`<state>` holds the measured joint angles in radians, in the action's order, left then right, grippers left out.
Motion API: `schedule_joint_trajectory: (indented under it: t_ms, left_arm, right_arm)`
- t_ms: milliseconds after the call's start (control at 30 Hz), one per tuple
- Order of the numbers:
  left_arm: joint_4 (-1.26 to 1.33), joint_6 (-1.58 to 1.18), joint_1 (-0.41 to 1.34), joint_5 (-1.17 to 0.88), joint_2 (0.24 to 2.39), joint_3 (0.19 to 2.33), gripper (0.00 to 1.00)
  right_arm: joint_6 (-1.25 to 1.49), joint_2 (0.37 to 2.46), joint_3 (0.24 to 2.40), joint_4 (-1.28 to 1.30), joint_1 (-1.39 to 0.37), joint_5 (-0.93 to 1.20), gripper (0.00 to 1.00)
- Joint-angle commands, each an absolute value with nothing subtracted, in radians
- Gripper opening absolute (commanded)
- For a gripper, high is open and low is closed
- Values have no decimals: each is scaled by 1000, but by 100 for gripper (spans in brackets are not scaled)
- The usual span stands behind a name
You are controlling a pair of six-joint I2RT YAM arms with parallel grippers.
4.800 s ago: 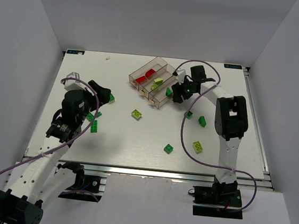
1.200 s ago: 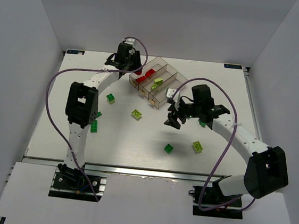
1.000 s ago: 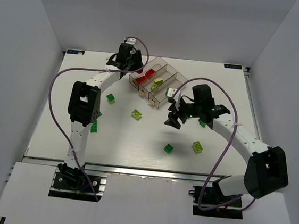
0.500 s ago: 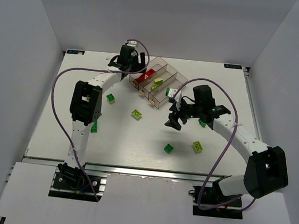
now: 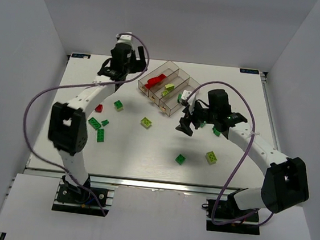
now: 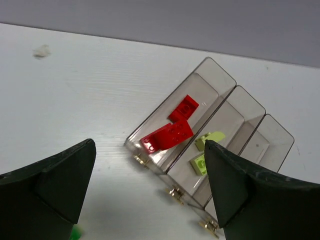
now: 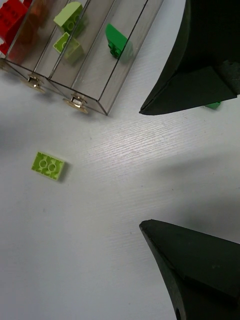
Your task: Sort the legos into containers by color
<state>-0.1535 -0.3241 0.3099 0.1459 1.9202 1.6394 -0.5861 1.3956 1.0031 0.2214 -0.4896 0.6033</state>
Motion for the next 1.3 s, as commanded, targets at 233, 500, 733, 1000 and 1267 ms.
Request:
schedule_joint_trajectory:
  t_ms: [233, 500, 733, 1000, 1267]
  left_arm:
    - [-242, -388, 267, 356, 1287, 1135, 96]
    - [-413, -521, 244, 315, 984, 891, 68]
    - [-531, -467, 106, 197, 1139, 859, 67]
    - [-572, -318, 14, 153, 1472, 1071, 74]
    - [-529, -227, 5, 127, 1725, 1189, 72]
  right_arm:
    - [-525, 1471, 1108, 232, -483, 734, 84]
    - [-459, 1640, 1340, 423, -483, 721, 56]
    - [-408, 1684, 1407, 437, -483, 710, 66]
    - [-408, 1680, 1396, 425, -482, 693, 83]
    - [-405, 1678, 1388, 411, -483, 693, 82]
